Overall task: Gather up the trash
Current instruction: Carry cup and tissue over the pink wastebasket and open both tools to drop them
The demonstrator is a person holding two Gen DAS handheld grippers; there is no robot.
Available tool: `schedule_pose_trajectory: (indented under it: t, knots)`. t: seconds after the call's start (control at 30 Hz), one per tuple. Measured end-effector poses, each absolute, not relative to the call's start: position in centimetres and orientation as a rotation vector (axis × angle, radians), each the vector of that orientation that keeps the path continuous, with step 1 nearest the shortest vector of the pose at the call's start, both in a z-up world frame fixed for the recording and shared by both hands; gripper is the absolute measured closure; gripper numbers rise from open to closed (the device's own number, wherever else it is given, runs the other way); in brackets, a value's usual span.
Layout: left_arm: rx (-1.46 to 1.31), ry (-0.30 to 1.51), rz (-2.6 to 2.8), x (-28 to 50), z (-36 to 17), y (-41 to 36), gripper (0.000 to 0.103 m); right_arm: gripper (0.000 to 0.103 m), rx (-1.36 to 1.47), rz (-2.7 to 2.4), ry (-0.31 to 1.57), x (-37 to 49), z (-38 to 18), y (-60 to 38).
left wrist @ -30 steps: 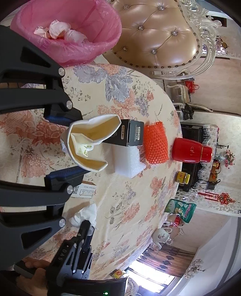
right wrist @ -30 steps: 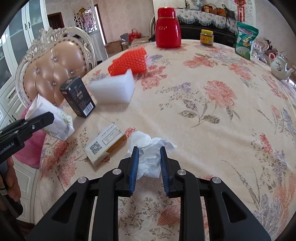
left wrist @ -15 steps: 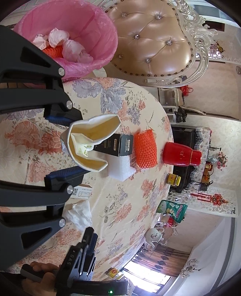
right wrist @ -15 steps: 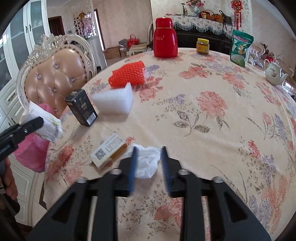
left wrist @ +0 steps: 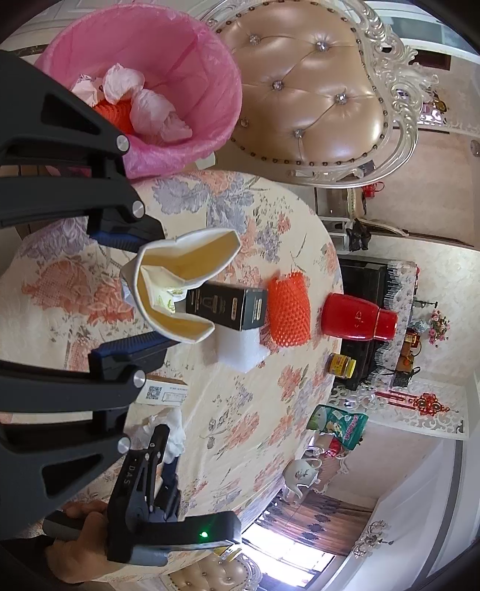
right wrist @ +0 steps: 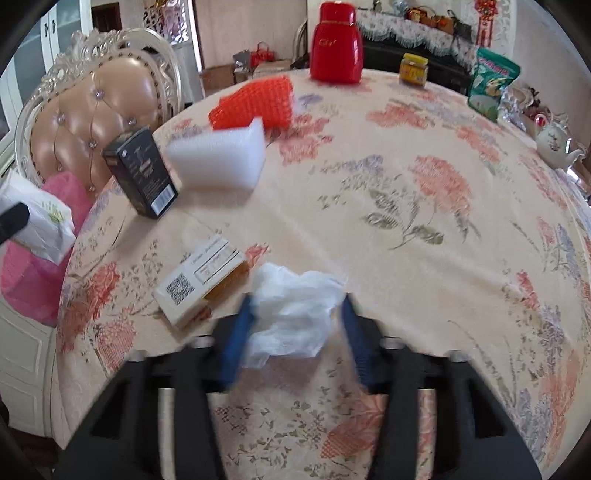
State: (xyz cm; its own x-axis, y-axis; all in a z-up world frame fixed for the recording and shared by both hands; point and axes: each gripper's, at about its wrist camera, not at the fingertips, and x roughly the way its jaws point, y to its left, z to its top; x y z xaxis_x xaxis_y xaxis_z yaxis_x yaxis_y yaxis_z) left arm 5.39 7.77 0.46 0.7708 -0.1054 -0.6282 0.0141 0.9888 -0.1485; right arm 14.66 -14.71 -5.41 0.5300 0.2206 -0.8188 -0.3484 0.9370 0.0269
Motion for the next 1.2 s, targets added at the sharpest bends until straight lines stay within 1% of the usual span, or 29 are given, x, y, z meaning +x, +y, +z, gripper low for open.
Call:
schedule_pose_trajectory:
  t: [0.07,0.13,0.63,1.2]
  knots:
    - [-0.142,0.685,-0.059,5.1,0.5,8.2,0.065,0.08,-0.147,0.349,0.949,14.4,-5.3,-14.6]
    - [-0.145,0.682,-0.055,4.9,0.6,8.6,0.065,0.083,-0.138,0.356,0.938,14.1,-4.8,-14.7]
    - [-0.155,0.625,-0.004,2.9,2.6,12.3,0.065,0.083,-0.112,0.403,0.793,12.5,1.6,-13.1]
    - [-0.175,0.569,0.151,-0.5,5.3,20.2,0.065,0.083,-0.162,0.542,0.701,11.7,5.9,-5.5]
